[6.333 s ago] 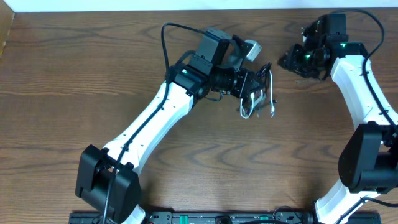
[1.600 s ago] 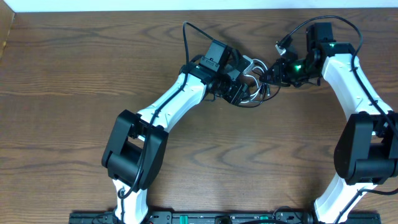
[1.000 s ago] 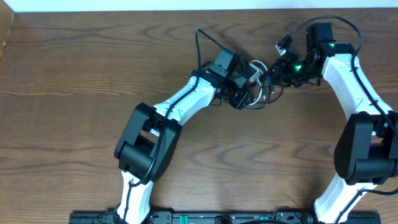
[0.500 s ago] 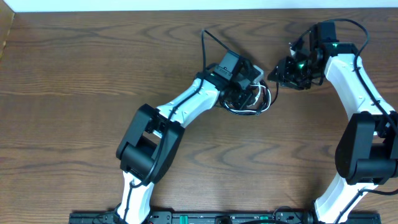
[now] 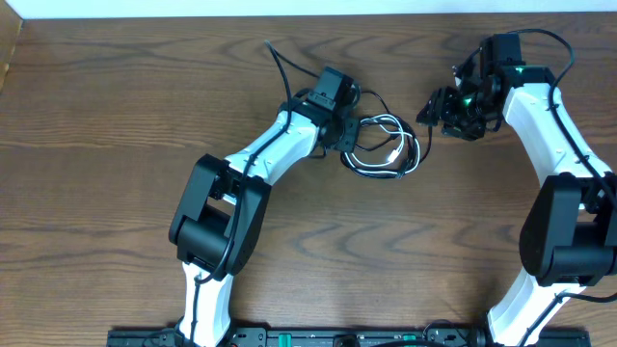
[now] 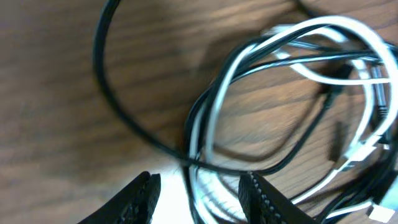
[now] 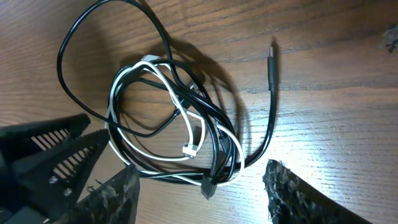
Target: Untangle cables
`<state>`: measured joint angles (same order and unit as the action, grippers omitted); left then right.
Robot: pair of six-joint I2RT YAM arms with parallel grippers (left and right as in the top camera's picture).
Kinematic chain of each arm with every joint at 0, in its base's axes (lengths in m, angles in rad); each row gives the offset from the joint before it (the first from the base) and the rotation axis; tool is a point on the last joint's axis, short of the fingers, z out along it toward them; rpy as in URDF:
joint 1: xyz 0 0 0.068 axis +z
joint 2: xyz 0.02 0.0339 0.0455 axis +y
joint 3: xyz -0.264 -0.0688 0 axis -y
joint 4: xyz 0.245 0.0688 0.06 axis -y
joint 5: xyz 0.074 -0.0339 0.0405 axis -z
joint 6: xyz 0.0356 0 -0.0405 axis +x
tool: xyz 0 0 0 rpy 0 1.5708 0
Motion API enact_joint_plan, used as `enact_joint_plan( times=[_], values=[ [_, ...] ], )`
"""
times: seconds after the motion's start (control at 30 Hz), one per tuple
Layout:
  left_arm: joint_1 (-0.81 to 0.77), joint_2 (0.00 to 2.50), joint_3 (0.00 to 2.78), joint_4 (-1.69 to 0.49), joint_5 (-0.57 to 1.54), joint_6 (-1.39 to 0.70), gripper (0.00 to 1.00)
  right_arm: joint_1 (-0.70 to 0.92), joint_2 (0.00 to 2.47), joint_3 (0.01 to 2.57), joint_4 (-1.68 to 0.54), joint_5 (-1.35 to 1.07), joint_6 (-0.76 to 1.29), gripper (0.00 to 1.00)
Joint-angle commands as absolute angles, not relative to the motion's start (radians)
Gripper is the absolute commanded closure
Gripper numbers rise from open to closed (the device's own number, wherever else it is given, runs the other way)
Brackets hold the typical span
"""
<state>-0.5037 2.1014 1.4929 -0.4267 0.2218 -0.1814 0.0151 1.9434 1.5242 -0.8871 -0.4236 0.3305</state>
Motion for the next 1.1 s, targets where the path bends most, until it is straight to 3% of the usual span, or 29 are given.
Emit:
enact_joint_plan(
  times=[0.0, 0.27, 0.4, 0.43, 0.63, 0.83, 1.07],
  values=[
    [-0.501, 2.107, 1.509, -0.471, 0.144, -0.268, 0.58, 0.015, 1.913, 1.533, -0.889, -0.417, 0.336, 0.38],
    [-0.540, 2.148, 1.503, -0.489, 0.144, -0.291, 0.59, 0.015, 1.913, 1.533, -0.890, -0.417, 0.336, 0.36],
    [-0.546, 2.184, 1.503, -0.488, 0.144, -0.302, 0.78, 0.015, 1.913, 1.533, -0.890, -0.417, 0.336, 0.36],
    [-0.546, 2.184, 1.504, -0.487, 0.143, -0.309, 0.92, 0.015, 1.913, 1.533, -0.890, -0.417, 0.336, 0.36],
    [-0.540, 2.122, 1.528, -0.538, 0.149, -0.309, 0.93, 0.015, 1.913, 1.533, -0.890, -0.417, 0.336, 0.36],
    [-0.540, 1.893, 1.533, -0.635, 0.170, -0.308, 0.93, 0.015, 1.913, 1.533, -0.864, -0.466, 0.302, 0.37],
    [-0.540, 1.672, 1.533, -0.588, 0.221, -0.308, 0.92, 0.025, 1.913, 1.534, -0.793, -0.913, -0.040, 0.35]
  ],
)
